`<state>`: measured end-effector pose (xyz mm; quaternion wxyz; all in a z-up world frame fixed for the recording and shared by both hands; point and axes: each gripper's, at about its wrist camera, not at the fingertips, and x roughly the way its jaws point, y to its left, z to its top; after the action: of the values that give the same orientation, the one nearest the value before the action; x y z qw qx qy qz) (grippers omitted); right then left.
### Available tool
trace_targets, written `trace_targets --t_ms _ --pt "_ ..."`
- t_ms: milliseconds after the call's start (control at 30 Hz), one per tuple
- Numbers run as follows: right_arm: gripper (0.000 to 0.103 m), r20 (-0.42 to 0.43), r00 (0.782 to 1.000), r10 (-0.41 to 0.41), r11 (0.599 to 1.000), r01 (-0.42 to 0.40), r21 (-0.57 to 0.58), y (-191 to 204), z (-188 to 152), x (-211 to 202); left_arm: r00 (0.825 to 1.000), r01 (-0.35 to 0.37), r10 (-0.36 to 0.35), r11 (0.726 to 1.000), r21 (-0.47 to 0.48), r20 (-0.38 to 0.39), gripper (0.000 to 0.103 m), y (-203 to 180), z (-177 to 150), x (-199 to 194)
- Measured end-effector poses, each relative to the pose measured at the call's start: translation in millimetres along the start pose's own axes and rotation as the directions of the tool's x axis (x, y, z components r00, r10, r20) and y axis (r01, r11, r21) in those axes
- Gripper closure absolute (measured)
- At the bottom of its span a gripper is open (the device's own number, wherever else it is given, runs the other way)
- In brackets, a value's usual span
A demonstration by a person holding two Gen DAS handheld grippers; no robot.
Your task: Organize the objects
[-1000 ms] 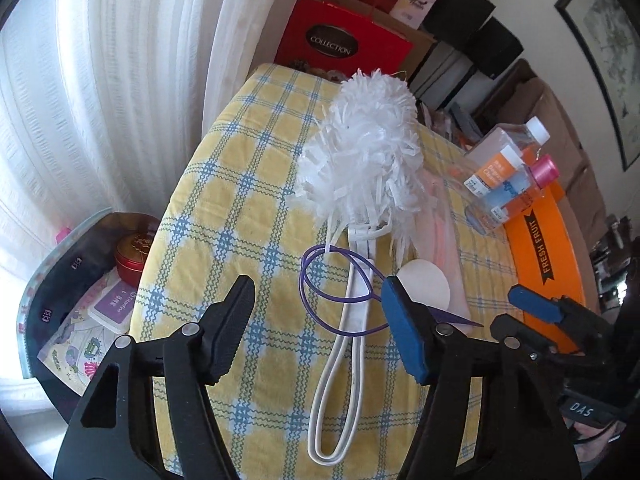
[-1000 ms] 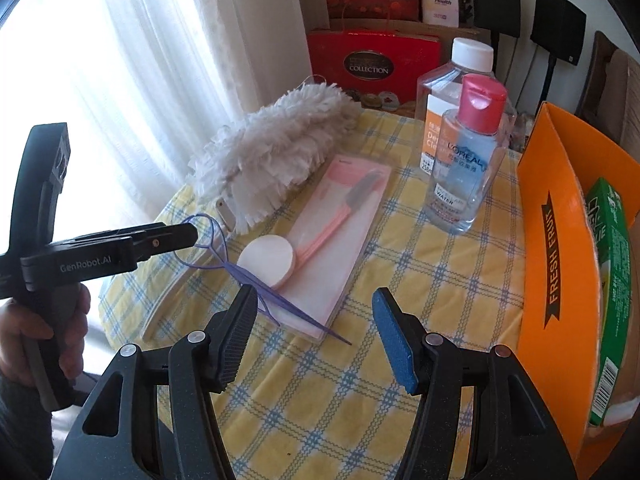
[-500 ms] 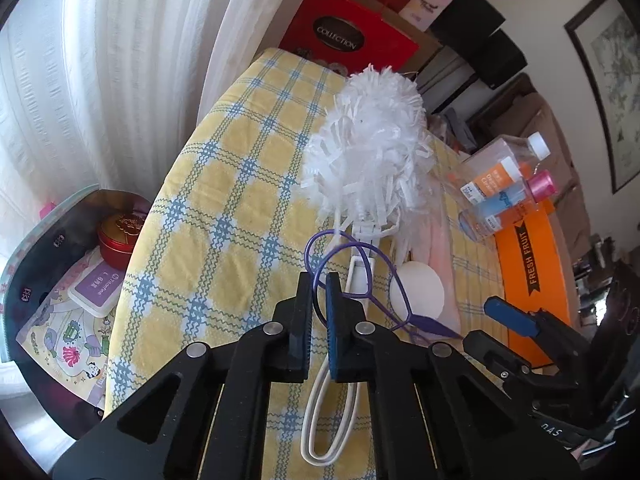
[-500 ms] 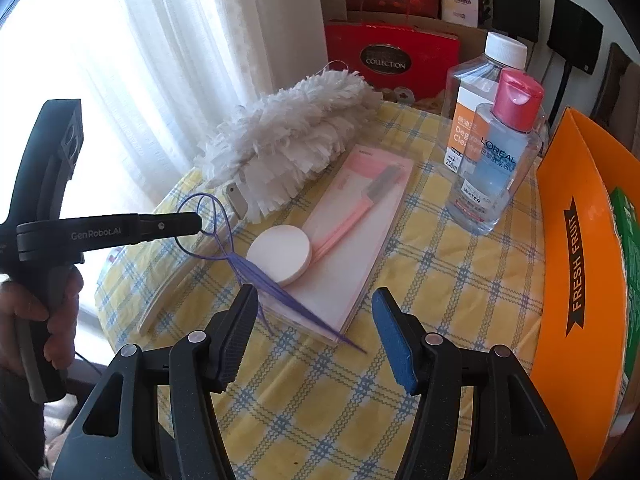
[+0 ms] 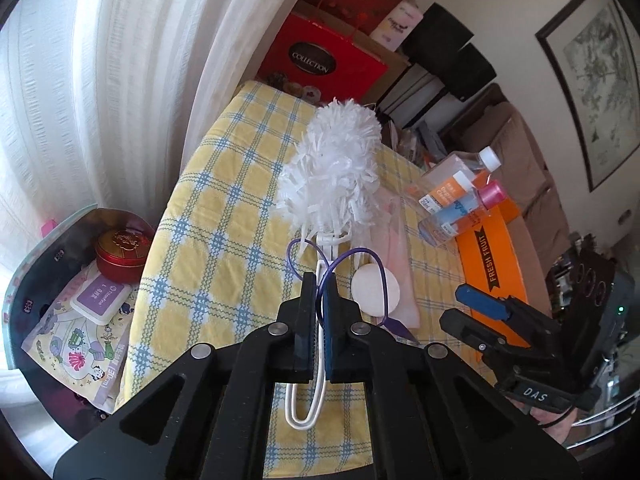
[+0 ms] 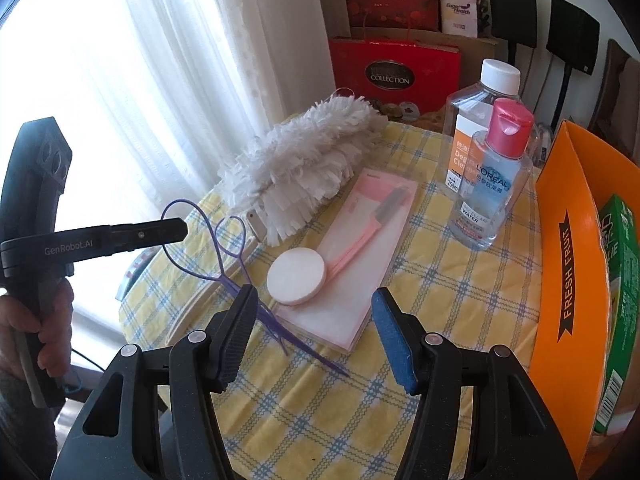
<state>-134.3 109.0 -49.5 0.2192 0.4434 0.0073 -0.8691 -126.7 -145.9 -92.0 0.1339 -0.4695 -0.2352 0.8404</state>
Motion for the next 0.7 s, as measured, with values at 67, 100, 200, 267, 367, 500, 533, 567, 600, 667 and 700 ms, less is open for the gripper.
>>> trace_targets --t_ms 67,100,200,267,367,500,533,567,600,667,700 --pt "0.041 -0.001 1.000 0.005 1.000 -0.005 -0.007 2 3 0 1.000 -0.006 0.006 1.000 -0.006 0.016 0.101 6 0 -10" --pt "0.042 -0.004 1.000 0.008 1.000 -0.008 -0.015 4 4 1 1.000 -0.013 0.013 1.000 -0.014 0.025 0.101 11 0 -16" --pt "0.047 -0.016 1.000 0.010 0.999 -0.011 -0.047 11 5 7 0.999 -0.016 0.018 0.999 -0.040 0.050 0.101 23 0 -32" --pt "0.055 -0.032 0.999 0.010 0.997 -0.012 -0.079 19 6 16 0.998 -0.020 0.023 0.999 -0.045 0.059 0.101 30 0 -43" --pt "0.061 -0.055 0.998 0.016 0.993 -0.022 -0.118 30 7 31 0.998 -0.038 0.040 0.999 -0.029 0.049 0.101 38 -1 -54" --pt "0.067 -0.076 0.997 0.023 0.987 -0.035 -0.160 41 10 47 0.998 -0.053 0.053 0.999 -0.013 0.028 0.101 45 -2 -59" --pt "0.068 -0.081 0.996 0.029 0.985 -0.042 -0.166 44 10 50 0.998 -0.051 0.051 0.999 -0.012 0.022 0.101 46 -2 -58" --pt "0.069 -0.089 0.995 0.039 0.984 -0.054 -0.170 46 11 54 0.999 -0.049 0.049 0.999 -0.013 0.017 0.101 47 -3 -58" --pt "0.070 -0.097 0.994 0.047 0.983 -0.064 -0.173 48 11 56 0.999 -0.050 0.050 0.999 -0.013 0.013 0.101 47 -4 -56" --pt "0.070 -0.112 0.991 0.074 0.980 -0.092 -0.175 53 11 61 0.999 -0.052 0.052 0.999 -0.015 0.008 0.101 48 -4 -54" --pt "0.070 -0.119 0.989 0.088 0.979 -0.108 -0.172 55 11 62 0.999 -0.051 0.051 0.999 -0.015 0.005 0.101 48 -4 -52"
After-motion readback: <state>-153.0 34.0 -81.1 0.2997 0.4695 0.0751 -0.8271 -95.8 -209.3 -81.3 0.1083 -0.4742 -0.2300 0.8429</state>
